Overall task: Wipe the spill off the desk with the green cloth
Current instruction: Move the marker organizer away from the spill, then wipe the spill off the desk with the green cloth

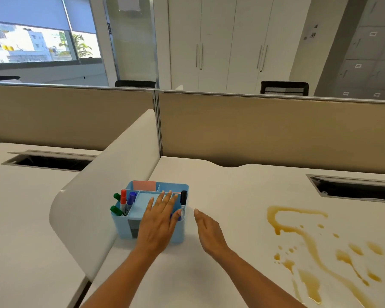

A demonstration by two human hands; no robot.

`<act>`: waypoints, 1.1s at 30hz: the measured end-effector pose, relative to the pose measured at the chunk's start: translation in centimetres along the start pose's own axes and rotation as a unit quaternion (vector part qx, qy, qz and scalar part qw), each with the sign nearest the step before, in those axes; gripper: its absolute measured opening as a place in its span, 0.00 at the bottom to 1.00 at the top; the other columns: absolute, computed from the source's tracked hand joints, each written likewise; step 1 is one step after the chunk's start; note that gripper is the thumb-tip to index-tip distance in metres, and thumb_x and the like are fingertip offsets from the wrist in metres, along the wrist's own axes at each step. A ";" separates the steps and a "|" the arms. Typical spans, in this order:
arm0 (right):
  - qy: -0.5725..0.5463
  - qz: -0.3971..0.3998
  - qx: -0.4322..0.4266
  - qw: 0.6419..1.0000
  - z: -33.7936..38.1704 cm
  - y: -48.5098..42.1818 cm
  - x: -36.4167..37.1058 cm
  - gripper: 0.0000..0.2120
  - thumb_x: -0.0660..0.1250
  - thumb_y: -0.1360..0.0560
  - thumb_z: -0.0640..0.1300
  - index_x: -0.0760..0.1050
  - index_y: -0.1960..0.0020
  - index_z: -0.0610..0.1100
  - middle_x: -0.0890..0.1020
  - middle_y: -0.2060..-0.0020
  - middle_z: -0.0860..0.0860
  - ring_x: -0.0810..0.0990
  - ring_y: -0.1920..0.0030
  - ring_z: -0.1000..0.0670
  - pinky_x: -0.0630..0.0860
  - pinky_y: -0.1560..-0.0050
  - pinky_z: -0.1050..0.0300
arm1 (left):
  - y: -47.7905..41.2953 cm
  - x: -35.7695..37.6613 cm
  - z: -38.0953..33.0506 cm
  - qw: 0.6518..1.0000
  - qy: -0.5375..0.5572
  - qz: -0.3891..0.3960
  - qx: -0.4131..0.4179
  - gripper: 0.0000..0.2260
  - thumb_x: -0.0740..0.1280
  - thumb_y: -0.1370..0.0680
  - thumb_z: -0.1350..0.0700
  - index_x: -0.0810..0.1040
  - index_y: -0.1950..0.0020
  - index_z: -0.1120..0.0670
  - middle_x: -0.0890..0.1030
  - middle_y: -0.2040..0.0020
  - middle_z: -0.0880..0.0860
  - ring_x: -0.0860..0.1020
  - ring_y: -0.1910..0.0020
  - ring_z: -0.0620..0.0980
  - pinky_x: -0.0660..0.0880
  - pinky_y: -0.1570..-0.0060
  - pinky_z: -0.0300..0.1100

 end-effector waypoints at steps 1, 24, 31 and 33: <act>0.049 0.005 -0.019 0.999 -0.5 0.2 -0.6 0.23 0.49 0.20 0.56 0.65 0.30 0.47 0.70 0.30 0.49 0.67 0.30 0.50 0.62 0.29 0.56 | 0.2 0.2 -1.3 0.999 -0.003 -0.006 0.032 0.40 0.28 0.31 0.32 0.54 0.27 0.51 0.58 0.25 0.52 0.54 0.25 0.51 0.39 0.28 0.42; 0.366 -0.064 -0.023 0.928 -18.8 4.3 -32.3 0.23 0.49 0.21 0.57 0.62 0.29 0.50 0.61 0.26 0.54 0.54 0.25 0.56 0.51 0.26 0.51 | -0.5 17.1 -31.9 0.975 0.012 0.126 0.182 0.19 0.52 0.22 0.43 0.70 0.35 0.49 0.76 0.36 0.45 0.71 0.35 0.43 0.62 0.32 0.44; 0.382 -0.092 0.033 0.919 -25.7 6.3 -46.4 0.22 0.50 0.21 0.56 0.63 0.30 0.49 0.63 0.27 0.53 0.56 0.26 0.54 0.52 0.26 0.51 | -2.5 24.7 -46.0 0.961 0.010 0.185 0.203 0.22 0.47 0.21 0.41 0.65 0.32 0.49 0.70 0.31 0.47 0.64 0.30 0.46 0.54 0.29 0.47; 0.389 -0.106 0.048 0.914 -27.9 7.0 -50.0 0.22 0.51 0.21 0.56 0.64 0.30 0.49 0.64 0.27 0.53 0.57 0.26 0.54 0.53 0.27 0.52 | -2.4 26.6 -49.7 0.954 0.012 0.205 0.220 0.23 0.46 0.21 0.41 0.65 0.32 0.50 0.69 0.30 0.48 0.61 0.29 0.46 0.55 0.29 0.47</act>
Point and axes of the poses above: each hand's wrist, its own y-axis away from the middle knuckle, its own x-axis out of the palm, z = x × y, the point moved 3 cm from there along -y, towards the middle knuckle
